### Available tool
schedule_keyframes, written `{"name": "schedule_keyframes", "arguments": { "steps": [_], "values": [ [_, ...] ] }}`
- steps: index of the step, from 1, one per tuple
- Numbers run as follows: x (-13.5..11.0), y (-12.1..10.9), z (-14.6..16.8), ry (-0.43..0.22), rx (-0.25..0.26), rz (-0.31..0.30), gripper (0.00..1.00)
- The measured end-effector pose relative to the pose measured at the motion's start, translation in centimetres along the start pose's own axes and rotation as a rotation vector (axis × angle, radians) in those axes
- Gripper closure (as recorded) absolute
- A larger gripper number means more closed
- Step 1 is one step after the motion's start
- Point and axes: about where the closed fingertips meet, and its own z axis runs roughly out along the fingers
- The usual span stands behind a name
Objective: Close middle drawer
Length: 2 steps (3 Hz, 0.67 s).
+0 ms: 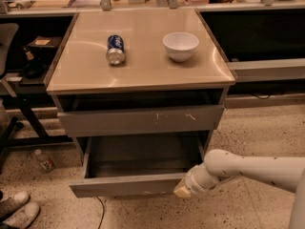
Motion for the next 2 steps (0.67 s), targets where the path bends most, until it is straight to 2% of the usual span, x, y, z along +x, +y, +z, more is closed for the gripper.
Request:
{"name": "schedule_keyframes", "arguments": {
  "steps": [1,2],
  "values": [
    [-0.42,0.01,-0.14,-0.001,0.005,-0.007,1.00],
    [-0.42,0.01,-0.14,-0.001,0.005,-0.007,0.81]
  ]
}}
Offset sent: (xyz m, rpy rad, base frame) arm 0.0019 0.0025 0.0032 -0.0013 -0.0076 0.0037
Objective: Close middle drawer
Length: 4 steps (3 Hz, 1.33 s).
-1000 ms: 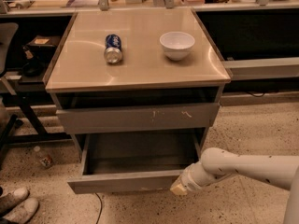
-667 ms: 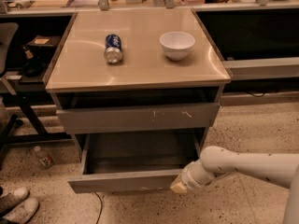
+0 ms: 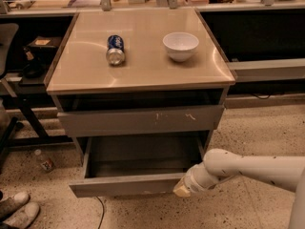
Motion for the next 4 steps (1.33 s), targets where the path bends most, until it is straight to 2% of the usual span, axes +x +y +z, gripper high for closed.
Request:
{"name": "schedule_keyframes", "arguments": {
  "steps": [3,4],
  "values": [
    [0.00,0.01,0.01,0.000,0.000,0.000,0.11],
    [0.00,0.01,0.01,0.000,0.000,0.000,0.00]
  ]
}}
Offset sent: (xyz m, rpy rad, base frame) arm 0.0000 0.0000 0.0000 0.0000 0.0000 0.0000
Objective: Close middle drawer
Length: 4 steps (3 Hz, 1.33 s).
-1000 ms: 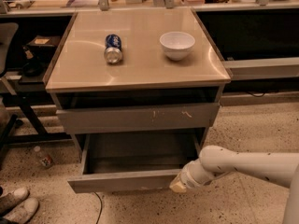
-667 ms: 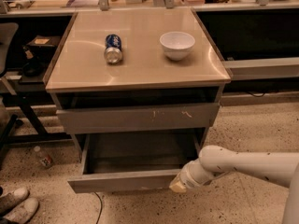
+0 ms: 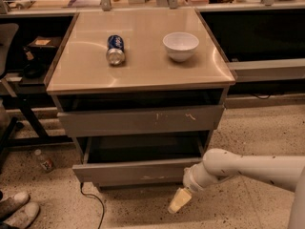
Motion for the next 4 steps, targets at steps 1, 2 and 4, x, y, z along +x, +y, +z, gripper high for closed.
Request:
{"name": "schedule_keyframes", "arguments": {
  "steps": [1,2,4],
  "values": [
    [0.00,0.00,0.00,0.000,0.000,0.000,0.00],
    [0.00,0.01,0.01,0.000,0.000,0.000,0.16],
    [0.00,0.01,0.01,0.000,0.000,0.000,0.62]
  ]
}}
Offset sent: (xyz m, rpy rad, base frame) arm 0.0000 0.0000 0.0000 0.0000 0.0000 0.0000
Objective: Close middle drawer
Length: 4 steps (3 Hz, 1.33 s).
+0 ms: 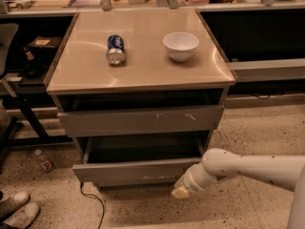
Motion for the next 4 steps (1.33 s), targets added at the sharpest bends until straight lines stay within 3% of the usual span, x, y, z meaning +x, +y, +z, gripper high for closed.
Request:
{"name": "schedule_keyframes", "arguments": {
  "steps": [1,2,4],
  "values": [
    [-0.1,-0.3,0.3,0.021,0.015,-0.007,0.85],
    [-0.4,-1.6,0.6,0.056,0.053,-0.008,1.00],
    [-0.9,-4.0,1.1,0.122,0.097,-0.010,1.00]
  ]
}}
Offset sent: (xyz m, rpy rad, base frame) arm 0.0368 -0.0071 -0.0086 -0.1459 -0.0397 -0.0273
